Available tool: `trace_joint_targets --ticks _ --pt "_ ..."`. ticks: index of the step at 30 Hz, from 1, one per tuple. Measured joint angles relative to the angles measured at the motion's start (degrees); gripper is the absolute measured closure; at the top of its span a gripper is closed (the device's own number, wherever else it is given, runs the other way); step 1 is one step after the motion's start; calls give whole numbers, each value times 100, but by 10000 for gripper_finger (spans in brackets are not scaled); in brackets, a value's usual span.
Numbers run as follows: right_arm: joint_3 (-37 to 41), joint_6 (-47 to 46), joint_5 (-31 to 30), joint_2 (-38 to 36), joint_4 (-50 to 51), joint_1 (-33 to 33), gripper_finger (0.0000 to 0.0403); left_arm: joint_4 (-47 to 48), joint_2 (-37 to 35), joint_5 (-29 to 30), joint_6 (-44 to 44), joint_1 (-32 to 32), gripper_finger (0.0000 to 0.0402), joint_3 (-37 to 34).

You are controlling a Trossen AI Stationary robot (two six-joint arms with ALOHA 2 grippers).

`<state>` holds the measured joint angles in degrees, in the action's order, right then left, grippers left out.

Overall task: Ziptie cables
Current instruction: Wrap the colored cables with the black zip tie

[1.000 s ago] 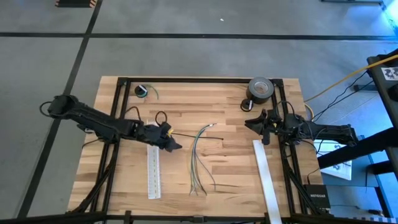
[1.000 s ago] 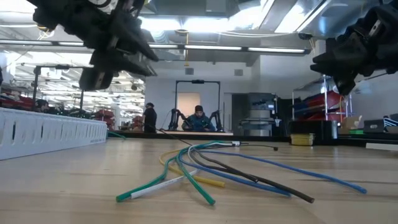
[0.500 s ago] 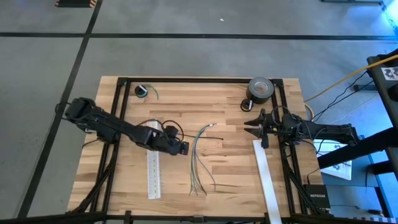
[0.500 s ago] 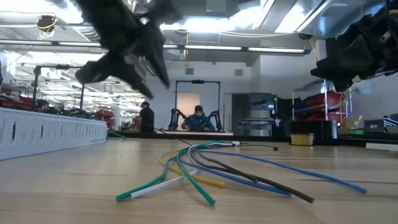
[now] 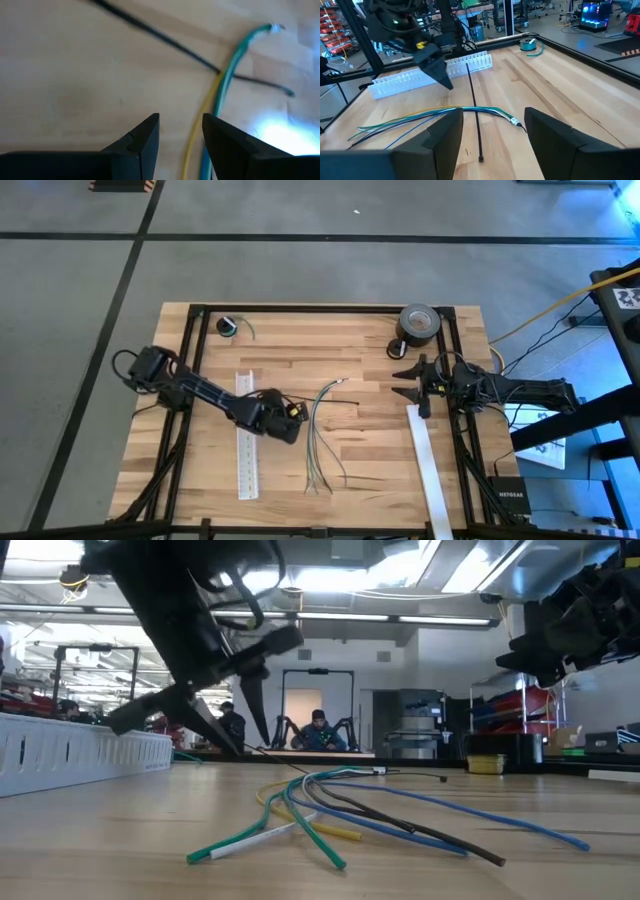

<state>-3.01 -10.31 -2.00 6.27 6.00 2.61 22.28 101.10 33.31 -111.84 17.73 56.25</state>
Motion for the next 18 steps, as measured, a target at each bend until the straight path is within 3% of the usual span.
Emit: trace_joint_targets --ticks 8,15,18 --pt "0 -2 -2 1 14 0 201 481 43 86 84 -292 267 0" --pt "-2 -2 -103 1 17 2 201 608 43 793 -75 -276 267 0" --pt "-2 -4 -161 1 13 2 201 732 43 832 -69 -288 267 0"
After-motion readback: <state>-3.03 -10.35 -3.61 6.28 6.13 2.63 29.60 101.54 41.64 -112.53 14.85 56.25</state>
